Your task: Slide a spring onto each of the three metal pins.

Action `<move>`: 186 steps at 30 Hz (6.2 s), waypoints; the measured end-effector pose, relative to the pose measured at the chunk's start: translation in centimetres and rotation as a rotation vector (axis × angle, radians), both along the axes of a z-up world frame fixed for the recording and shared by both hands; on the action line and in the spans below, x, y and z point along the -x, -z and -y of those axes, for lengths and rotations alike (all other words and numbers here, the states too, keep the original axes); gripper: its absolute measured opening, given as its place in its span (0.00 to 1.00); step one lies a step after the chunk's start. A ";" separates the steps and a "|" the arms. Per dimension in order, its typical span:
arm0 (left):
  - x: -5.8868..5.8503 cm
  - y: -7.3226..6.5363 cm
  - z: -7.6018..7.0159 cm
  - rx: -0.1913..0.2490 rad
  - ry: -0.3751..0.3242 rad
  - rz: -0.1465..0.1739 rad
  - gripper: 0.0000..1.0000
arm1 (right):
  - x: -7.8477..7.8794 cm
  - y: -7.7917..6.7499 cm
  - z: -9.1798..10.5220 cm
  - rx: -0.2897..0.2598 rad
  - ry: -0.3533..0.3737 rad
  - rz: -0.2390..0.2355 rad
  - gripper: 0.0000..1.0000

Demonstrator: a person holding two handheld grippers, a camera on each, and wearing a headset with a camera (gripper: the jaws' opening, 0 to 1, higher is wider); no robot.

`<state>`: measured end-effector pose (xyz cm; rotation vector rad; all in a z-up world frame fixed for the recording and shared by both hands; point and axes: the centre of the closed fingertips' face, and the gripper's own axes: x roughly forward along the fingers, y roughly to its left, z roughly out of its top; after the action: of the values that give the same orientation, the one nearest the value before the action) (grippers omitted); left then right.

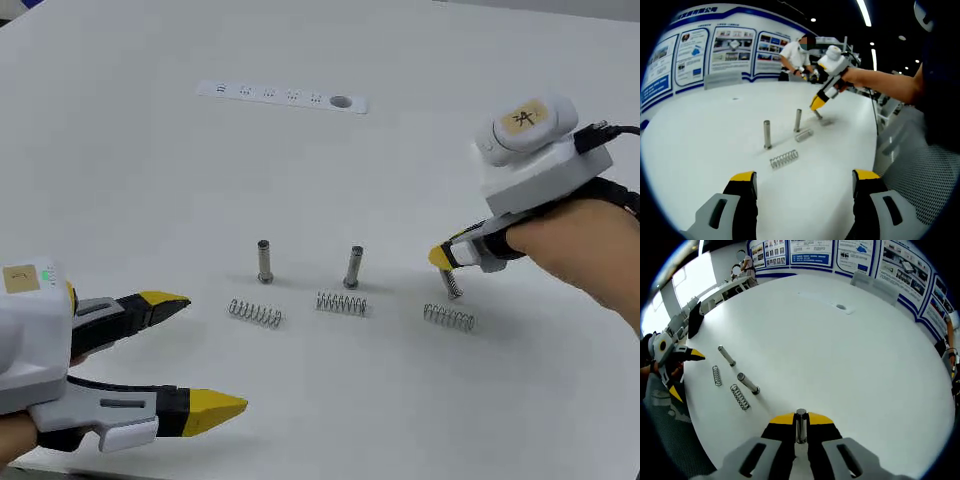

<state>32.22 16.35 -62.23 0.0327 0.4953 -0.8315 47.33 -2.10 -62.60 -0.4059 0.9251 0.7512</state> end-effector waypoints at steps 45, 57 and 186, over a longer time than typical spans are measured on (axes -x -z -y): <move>0.0 -0.3 0.0 0.001 -0.003 0.012 0.79 | 2.4 -1.7 1.9 -0.073 -0.003 0.074 0.12; 0.0 -0.3 0.1 0.004 0.003 0.010 0.79 | 3.9 -1.3 3.3 -0.070 -0.018 0.076 0.16; 0.1 -0.2 -0.1 0.012 -0.008 0.000 0.76 | 5.5 -7.4 0.3 -0.065 -0.337 0.154 0.12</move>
<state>32.16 16.42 -62.02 0.0192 0.4900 -0.8267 41.86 -2.42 -55.21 -0.5619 0.6933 1.0393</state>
